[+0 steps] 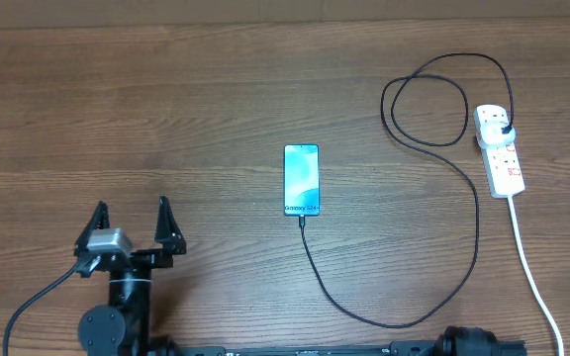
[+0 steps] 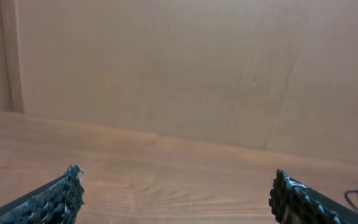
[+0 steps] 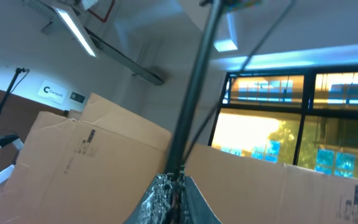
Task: Plug charger to phone and switch on socket
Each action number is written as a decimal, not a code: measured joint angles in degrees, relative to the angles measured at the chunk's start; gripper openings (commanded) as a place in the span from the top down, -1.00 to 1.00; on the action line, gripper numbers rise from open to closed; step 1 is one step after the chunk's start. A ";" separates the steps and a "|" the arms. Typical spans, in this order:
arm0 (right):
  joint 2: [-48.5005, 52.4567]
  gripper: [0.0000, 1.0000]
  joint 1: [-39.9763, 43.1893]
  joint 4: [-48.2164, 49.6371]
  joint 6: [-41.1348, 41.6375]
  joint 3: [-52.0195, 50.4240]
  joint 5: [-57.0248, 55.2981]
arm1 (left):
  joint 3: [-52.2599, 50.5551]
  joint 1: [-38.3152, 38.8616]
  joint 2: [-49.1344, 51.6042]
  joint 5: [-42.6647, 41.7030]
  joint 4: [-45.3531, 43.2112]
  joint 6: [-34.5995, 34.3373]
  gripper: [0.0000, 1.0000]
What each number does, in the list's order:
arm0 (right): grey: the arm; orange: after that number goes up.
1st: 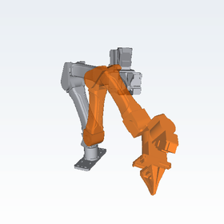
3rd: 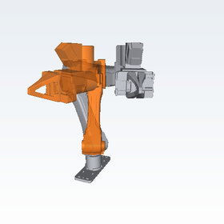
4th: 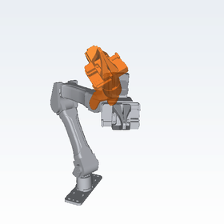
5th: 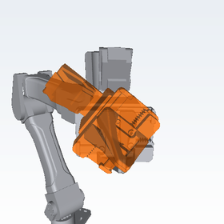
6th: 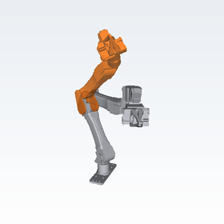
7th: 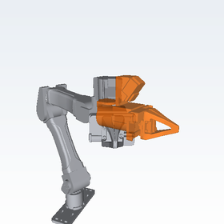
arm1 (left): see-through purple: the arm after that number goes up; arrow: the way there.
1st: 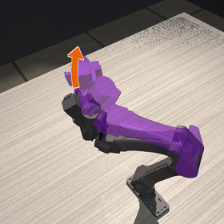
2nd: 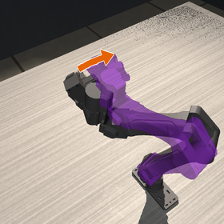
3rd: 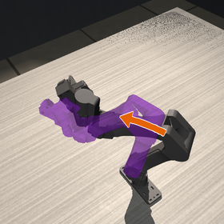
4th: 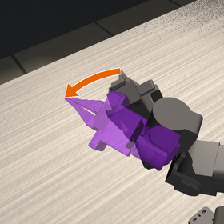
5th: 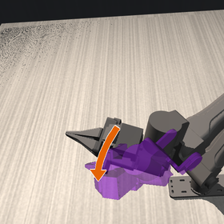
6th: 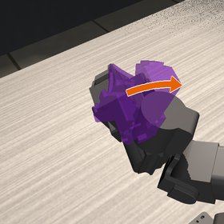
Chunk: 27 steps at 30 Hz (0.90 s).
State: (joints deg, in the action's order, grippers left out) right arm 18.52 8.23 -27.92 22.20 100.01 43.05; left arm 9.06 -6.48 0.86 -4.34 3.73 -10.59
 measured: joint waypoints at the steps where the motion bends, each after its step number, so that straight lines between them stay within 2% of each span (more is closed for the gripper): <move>1: -0.66 0.85 0.00 0.13 0.02 -0.22 0.00 | -0.74 0.00 0.00 0.00 -0.20 -0.02 -0.99; 11: -11.10 0.85 0.02 5.49 0.02 -7.10 0.02 | -5.01 0.00 0.00 0.04 -0.42 -0.02 -0.99; 27: -17.07 0.88 0.42 6.60 -3.10 -10.08 -1.60 | -8.50 0.00 0.00 -0.17 0.26 -0.26 -0.99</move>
State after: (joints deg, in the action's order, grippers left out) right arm 1.45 8.64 -21.32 19.09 89.93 41.45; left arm 0.56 -6.48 0.86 -4.51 3.99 -10.85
